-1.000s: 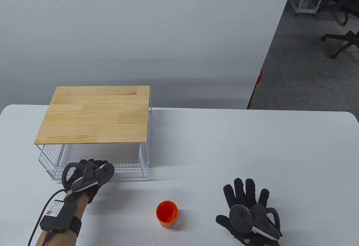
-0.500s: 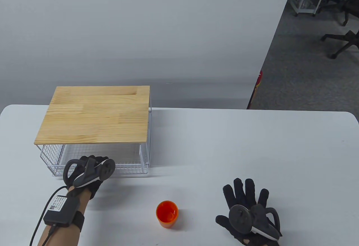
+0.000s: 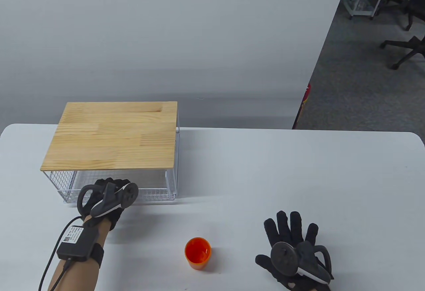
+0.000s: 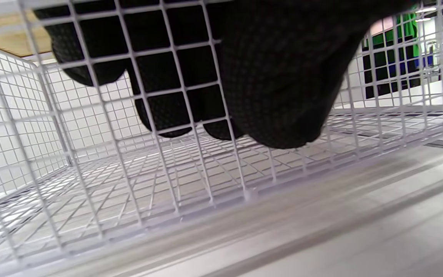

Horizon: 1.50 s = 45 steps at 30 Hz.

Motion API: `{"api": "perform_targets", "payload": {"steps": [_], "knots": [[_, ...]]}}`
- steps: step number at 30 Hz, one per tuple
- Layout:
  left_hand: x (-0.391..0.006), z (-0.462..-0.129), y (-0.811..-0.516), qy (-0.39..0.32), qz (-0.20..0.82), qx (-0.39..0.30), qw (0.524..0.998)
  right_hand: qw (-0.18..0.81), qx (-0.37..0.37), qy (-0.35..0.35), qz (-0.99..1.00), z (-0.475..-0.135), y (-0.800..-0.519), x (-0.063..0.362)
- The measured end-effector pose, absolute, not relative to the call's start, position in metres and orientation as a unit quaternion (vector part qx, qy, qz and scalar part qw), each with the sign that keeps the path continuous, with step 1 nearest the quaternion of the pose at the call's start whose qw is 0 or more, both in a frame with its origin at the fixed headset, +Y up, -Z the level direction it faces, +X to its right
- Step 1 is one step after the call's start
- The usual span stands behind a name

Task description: Take the cup out of the mesh sliding drawer

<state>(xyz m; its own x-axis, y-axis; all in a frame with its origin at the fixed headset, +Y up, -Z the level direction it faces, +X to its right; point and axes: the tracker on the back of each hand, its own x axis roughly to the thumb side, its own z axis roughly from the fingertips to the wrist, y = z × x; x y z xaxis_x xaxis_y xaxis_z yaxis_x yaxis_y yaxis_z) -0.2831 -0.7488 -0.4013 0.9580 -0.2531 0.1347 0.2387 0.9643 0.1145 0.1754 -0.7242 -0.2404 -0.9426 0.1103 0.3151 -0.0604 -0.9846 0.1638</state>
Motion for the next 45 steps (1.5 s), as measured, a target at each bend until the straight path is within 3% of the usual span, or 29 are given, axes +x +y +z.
{"api": "perform_targets", "payload": {"steps": [45], "knots": [[-0.28,-0.416,-0.746,-0.06,-0.132,0.035,0.989,0.042,0.165,0.086,0.982,-0.241,-0.725,0.175]]}}
